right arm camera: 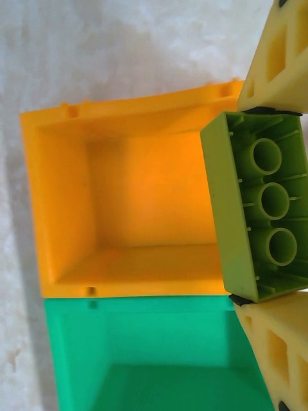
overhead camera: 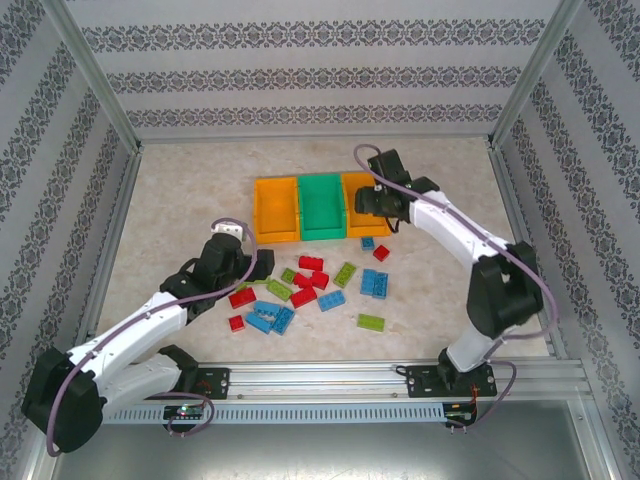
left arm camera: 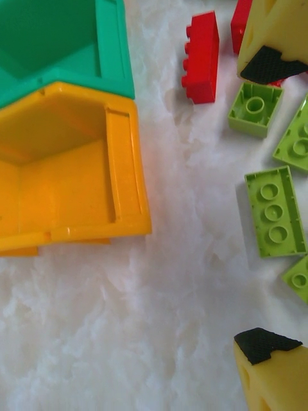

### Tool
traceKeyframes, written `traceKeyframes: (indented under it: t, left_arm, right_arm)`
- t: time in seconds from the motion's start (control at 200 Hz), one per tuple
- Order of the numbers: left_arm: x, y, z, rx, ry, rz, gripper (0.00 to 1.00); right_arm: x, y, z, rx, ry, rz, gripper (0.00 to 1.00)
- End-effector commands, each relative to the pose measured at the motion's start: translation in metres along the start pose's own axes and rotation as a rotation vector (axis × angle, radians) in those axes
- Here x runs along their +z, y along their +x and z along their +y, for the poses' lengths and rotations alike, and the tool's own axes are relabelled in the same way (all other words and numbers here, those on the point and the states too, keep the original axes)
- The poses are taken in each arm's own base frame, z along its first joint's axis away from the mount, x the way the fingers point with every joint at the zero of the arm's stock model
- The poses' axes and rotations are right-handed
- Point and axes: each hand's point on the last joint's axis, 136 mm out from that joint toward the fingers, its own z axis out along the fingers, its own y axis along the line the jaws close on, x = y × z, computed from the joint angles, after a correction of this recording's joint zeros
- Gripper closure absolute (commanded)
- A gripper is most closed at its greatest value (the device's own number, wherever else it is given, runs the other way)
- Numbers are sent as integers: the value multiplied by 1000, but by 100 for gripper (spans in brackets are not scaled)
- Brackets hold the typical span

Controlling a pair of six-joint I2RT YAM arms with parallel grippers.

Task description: Sort the legos into containers by color

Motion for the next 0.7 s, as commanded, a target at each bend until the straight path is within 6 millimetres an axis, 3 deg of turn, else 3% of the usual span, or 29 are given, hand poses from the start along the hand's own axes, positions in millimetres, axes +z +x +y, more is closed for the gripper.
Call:
traceKeyframes:
  t: [0.0, 0.13, 0.39, 0.565, 0.694]
  left_arm:
    - [-4, 4, 9, 10, -71, 39, 1]
    - [-4, 12, 23, -13, -154, 74, 1]
    - [0, 33, 40, -39, -264, 200, 1]
    - [10, 51, 46, -73, -302, 328, 1]
    - [17, 56, 42, -95, -289, 368, 1]
  right_arm:
    - [22, -6, -1, -20, 27, 38, 40]
    - [42, -7, -1, -16, 42, 62, 38]
    - [63, -6, -9, 16, 41, 105, 33]
    - [67, -1, -6, 5, 25, 120, 24]
    - [59, -4, 1, -20, -4, 101, 19]
